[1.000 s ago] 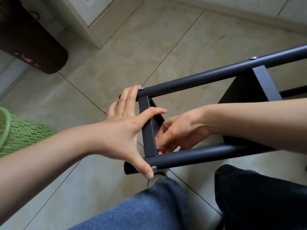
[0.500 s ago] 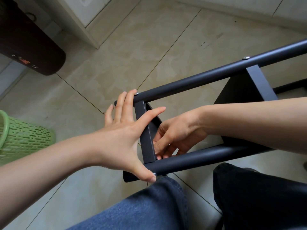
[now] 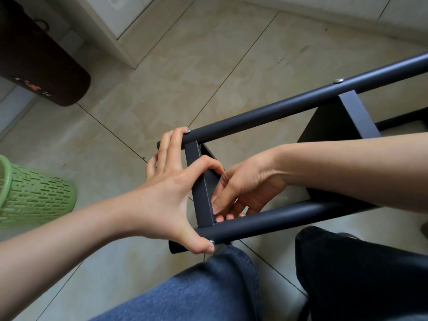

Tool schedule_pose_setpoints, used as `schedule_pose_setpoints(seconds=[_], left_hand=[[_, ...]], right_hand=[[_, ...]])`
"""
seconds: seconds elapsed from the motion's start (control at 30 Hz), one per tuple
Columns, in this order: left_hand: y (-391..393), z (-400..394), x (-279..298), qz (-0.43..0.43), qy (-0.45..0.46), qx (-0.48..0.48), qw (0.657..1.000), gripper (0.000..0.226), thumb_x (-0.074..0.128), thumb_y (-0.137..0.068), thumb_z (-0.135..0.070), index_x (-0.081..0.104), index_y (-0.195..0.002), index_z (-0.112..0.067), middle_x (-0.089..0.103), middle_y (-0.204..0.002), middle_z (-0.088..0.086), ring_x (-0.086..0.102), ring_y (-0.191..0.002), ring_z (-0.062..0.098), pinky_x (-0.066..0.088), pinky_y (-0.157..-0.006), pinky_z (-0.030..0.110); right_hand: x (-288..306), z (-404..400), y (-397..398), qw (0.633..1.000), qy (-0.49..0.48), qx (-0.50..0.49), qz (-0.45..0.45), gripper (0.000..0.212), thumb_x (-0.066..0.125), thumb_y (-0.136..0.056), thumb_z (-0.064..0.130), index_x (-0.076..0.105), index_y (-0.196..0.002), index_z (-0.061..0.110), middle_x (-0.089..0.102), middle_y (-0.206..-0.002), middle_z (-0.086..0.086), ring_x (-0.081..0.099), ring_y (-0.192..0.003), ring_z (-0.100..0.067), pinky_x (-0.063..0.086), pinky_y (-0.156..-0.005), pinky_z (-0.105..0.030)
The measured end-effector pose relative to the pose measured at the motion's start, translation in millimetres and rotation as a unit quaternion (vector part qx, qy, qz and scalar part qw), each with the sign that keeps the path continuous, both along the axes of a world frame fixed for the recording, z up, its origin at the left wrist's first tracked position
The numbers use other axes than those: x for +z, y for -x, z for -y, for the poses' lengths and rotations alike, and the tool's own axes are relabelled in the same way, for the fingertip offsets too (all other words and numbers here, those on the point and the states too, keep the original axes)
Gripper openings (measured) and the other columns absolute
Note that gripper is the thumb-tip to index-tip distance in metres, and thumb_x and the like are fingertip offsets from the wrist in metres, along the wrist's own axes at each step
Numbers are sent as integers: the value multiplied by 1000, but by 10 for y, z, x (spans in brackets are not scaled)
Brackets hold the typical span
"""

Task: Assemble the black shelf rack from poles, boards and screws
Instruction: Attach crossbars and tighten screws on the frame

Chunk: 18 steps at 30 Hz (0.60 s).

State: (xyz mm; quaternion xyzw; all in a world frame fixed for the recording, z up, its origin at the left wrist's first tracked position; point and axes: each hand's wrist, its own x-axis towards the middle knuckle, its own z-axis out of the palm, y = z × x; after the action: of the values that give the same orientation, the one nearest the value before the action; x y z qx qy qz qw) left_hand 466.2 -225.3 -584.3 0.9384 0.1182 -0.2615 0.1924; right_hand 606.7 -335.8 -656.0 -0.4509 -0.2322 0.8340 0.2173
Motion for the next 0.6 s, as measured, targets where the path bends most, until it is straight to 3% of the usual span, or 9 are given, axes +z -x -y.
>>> schedule_pose_setpoints(seconds=[0.17, 0.27, 0.4, 0.6], left_hand=[[8, -5, -17, 5, 0, -2, 1000, 102, 66, -29, -77, 29, -122, -57, -25, -155, 0, -42, -141, 18, 3, -120, 60], [15, -6, -21, 4, 4, 1, 1000, 102, 67, -30, -77, 29, -122, -57, -29, -155, -2, -45, -139, 17, 1, -120, 59], [5, -11, -20, -2, 4, 1, 1000, 102, 65, -30, -78, 27, -123, -57, -32, -155, -2, -49, -137, 16, -1, -120, 58], [-9, -28, -22, -8, 5, 1, 1000, 103, 65, -29, -79, 26, -122, -57, -35, -154, -4, -51, -135, 16, -4, -121, 57]], right_hand=[[-36, 27, 83, 1000, 8, -4, 30, 21, 54, -98, 16, 62, -79, 9, 62, -70, -3, 59, -65, -15, 52, -64, -26], [-25, 40, 110, 999, -6, -11, 39, 12, 54, -98, 15, 60, -90, 8, 61, -73, -4, 59, -69, -18, 52, -67, -28], [-20, 21, 88, 999, -7, -49, 11, 16, 53, -98, 9, 60, -84, 5, 63, -68, -3, 58, -61, -12, 53, -59, -22], [9, 21, -35, 1000, -22, -3, 3, 16, 54, -97, 8, 64, -85, 5, 59, -76, -6, 53, -66, -11, 50, -59, -18]])
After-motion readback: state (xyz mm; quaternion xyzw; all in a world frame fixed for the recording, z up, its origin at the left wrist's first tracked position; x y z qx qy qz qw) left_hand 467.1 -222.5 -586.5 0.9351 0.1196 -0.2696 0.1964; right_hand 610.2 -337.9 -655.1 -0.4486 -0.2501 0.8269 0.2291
